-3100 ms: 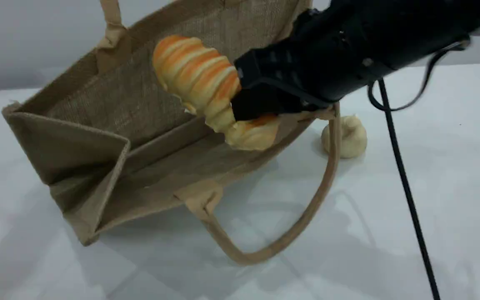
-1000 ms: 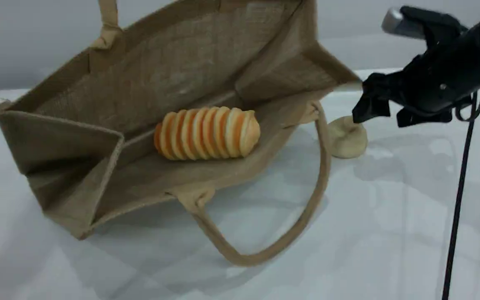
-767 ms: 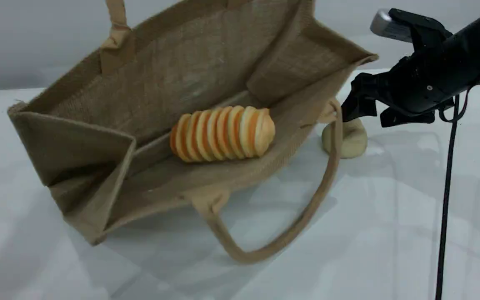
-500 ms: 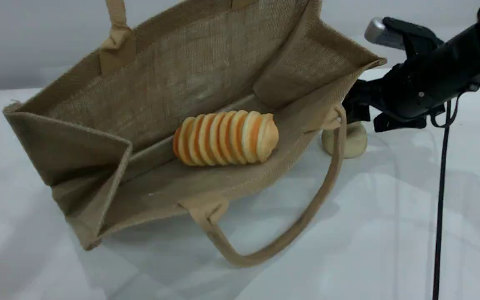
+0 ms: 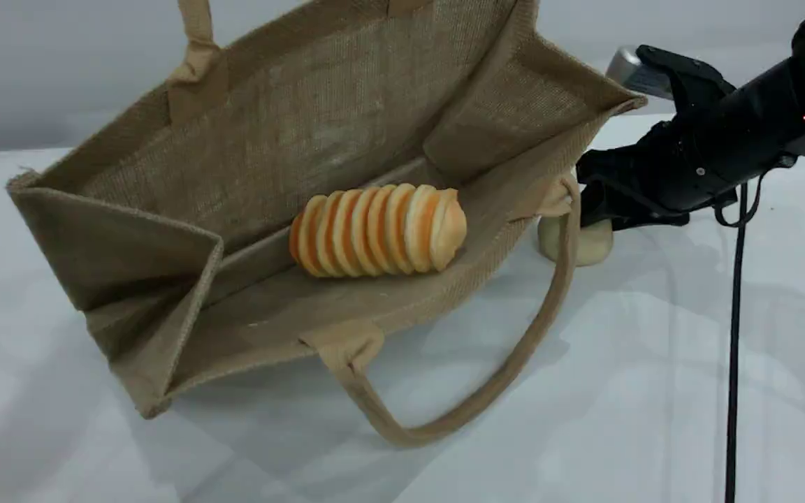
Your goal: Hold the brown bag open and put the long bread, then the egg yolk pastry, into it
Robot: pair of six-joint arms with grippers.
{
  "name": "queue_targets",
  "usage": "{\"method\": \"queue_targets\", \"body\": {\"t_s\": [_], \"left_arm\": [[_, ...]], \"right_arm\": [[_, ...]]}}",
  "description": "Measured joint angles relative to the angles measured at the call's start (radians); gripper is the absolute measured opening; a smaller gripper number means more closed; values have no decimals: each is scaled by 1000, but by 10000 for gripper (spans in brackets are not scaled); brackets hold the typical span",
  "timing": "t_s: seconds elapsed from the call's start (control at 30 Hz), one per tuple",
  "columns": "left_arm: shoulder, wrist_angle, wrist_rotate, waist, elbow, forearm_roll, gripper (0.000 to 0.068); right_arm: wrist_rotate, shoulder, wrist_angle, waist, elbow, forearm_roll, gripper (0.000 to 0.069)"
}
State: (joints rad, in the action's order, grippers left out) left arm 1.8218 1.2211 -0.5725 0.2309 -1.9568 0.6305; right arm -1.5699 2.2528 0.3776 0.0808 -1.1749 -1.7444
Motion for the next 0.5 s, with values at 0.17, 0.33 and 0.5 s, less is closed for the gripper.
{"method": "queue_targets", "body": {"t_s": [0.17,0.33,0.5], "left_arm": [[0,0,6,0,0,0,85],[0,0,6,0,0,0,85],[0,0,6,0,0,0,85]], "right_arm": [[0,0,7,-1,0,0,86],[0,-24,-8,-13,9,3,41],[2,-113,-52,-75,13,132,39]]}}
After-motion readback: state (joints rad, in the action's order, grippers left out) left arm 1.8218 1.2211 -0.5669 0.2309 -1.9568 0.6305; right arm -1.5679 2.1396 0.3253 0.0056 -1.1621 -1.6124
